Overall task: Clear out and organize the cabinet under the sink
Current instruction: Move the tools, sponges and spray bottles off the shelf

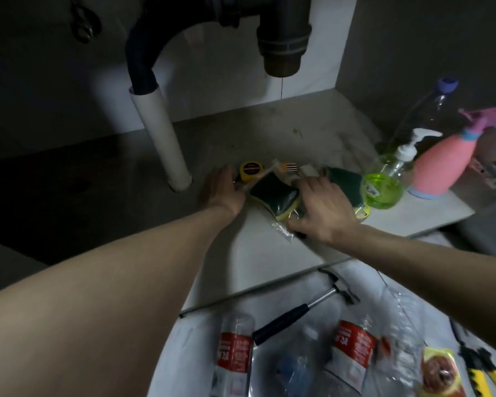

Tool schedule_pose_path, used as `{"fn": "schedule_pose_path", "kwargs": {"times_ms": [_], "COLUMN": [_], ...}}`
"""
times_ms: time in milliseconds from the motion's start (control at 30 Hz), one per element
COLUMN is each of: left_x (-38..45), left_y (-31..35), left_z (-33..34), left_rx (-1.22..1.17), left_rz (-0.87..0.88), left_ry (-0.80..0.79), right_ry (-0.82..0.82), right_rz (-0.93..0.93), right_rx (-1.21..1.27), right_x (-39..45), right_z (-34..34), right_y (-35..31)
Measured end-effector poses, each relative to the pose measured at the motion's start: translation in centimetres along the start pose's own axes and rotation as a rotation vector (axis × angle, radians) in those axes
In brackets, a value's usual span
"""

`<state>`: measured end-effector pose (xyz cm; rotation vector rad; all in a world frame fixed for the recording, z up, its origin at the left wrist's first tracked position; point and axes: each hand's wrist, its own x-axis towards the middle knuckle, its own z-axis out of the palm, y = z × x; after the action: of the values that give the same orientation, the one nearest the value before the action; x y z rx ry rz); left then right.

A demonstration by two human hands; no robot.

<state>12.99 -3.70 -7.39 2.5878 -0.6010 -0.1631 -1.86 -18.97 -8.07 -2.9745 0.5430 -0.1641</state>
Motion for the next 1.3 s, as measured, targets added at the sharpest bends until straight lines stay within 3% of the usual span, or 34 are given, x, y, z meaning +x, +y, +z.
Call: {"fn": "schedule_pose_path", "kwargs": {"times_ms": [200,367,467,600,800,1000,1133,1300], "left_x": [2.1,3.7,4.2,4.5,4.1,1.8,-1.0,-8.3], "left_y": [0.8,2.0,2.8,3.4,2.6,2.1,4.5,7.7], "left_z": [1.9,2.8,3.6,3.7,3.4,1.8,-0.3,-1.0], "left_rx": [-0.004,0.272,0.289,0.323,0.369,0.124,0.035,0.046], "left_rz": [0.175,0.347,0.319,0.283,0.201,0.145,0.292,0.574], "left_ry": [-0.074,-0.234,-0.268,-0.203,-0.233,-0.181,-0.157,-0.256], "right_ry": [0.180,0.263,0.224,0.189,0.158,0.075,-0.001,-0.165], "right_rz": [0.007,0.064,0.168,0.104,0.119,0.138,0.134,0.127], "right_rx": [0.235,0.524,0.633,0.735,0.871,1.082,1.011,0.551], "right_x": [-0.9,-4.7,-7.9,-9.7,-10.5,-12.8,-15.5,-19.2], "right_z": [-1.0,-2.4,-2.0,-1.5,-1.3,-1.7,-3.8,-7.6], "right_y": [1.4,4.2,5.7,6.0,4.7,3.6,4.0,8.6]}}
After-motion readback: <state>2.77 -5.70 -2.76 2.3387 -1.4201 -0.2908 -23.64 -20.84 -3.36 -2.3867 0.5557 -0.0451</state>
